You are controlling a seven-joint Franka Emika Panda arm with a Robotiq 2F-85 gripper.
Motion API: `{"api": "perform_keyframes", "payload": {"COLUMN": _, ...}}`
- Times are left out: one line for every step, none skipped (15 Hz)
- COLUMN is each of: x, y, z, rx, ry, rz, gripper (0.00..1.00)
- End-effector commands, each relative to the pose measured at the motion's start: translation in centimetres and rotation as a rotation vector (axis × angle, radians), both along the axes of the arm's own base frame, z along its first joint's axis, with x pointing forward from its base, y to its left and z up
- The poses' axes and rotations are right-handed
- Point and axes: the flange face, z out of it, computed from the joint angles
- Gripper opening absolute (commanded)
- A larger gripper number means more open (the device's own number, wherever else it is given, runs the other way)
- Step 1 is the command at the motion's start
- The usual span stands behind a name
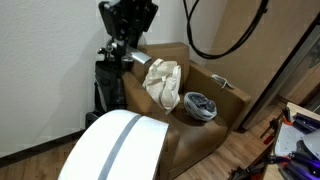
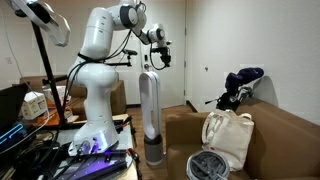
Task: Move the white object from one arm of the couch to the other,put the remote on the left arm of the couch and then move the helmet to the corner
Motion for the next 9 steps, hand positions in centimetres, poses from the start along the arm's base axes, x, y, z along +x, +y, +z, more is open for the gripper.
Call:
{"api": "perform_keyframes", "payload": {"x": 0.8, "y": -4.7, "z": -2.2, "rx": 0.009, "ry": -0.006, "rz": -0.036, "gripper": 0.11}}
{"api": "perform_keyframes", "payload": {"x": 1.0, "y": -5.6, "z": -3.1, "rx": 0.007, "ry": -0.004, "rz": -0.044, "gripper": 0.11}}
{"api": "perform_keyframes", "payload": {"x": 1.2, "y": -6.8, "z": -4.4, "rx": 0.004, "ry": 0.006, "rz": -0.055, "gripper": 0.1}}
{"api": "perform_keyframes", "payload": {"x": 1.4, "y": -7.7, "z": -5.4, "rx": 0.005, "ry": 0.011, "rz": -0.063, "gripper": 0.1}}
{"api": "perform_keyframes", "payload": {"x": 1.5, "y": -8.7, "z": -6.9, "rx": -0.004, "ry": 0.017, "rz": -0.069, "gripper": 0.1}}
{"api": "perform_keyframes", "payload": {"x": 1.6, "y": -9.6, "z": -8.0, "rx": -0.012, "ry": 0.022, "rz": -0.071, "gripper": 0.1}}
{"api": "perform_keyframes", "payload": {"x": 1.7, "y": -10.6, "z": -9.6, "rx": -0.025, "ry": 0.035, "rz": -0.072, "gripper": 0.11}}
{"api": "perform_keyframes", "payload": {"x": 1.6, "y": -11.6, "z": -10.9, "rx": -0.03, "ry": 0.044, "rz": -0.077, "gripper": 0.11}}
{"api": "perform_keyframes", "payload": {"x": 1.5, "y": -12.4, "z": -12.4, "rx": -0.028, "ry": 0.06, "rz": -0.078, "gripper": 0.1}}
